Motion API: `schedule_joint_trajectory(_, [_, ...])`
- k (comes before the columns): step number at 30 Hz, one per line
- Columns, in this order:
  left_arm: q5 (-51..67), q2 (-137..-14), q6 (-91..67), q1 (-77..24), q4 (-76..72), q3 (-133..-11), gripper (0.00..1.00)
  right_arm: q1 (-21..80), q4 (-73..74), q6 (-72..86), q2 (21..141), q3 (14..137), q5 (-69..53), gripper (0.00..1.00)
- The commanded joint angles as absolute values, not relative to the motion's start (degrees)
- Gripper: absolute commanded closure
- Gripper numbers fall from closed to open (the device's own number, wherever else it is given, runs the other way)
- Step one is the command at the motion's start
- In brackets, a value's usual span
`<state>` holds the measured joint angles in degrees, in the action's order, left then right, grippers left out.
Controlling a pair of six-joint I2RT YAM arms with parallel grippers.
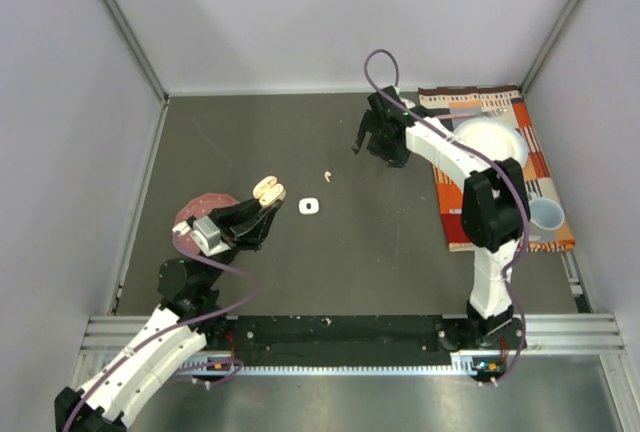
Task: Insert the wireless bluetooth earbuds into the charging case
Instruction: Pick up the left earbud from the center of the board.
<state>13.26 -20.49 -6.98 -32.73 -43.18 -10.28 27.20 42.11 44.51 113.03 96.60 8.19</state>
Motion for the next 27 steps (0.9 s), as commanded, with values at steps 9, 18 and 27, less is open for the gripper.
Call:
schedule_joint_trajectory(9, [12.22, -17.49, -3.78, -32.96, -40.61, -11.07, 1.00, 35.68, 42.80, 41.40, 121.02, 107.66, 14.06, 0.25])
schedule_joint_trajectory(18, [12.31, -16.70, -3.96, -32.96, -40.43, -11.42, 1.00, 38.93, 43.24, 37.27, 127.87, 113.55, 15.29, 0.36])
schedule_joint_trajectory(27, [11.60, -16.70, -3.16, -32.96, -39.64, -11.25, 1.00, 40.34, 43.68, 34.63, 131.48, 118.47, 16.00, 0.41])
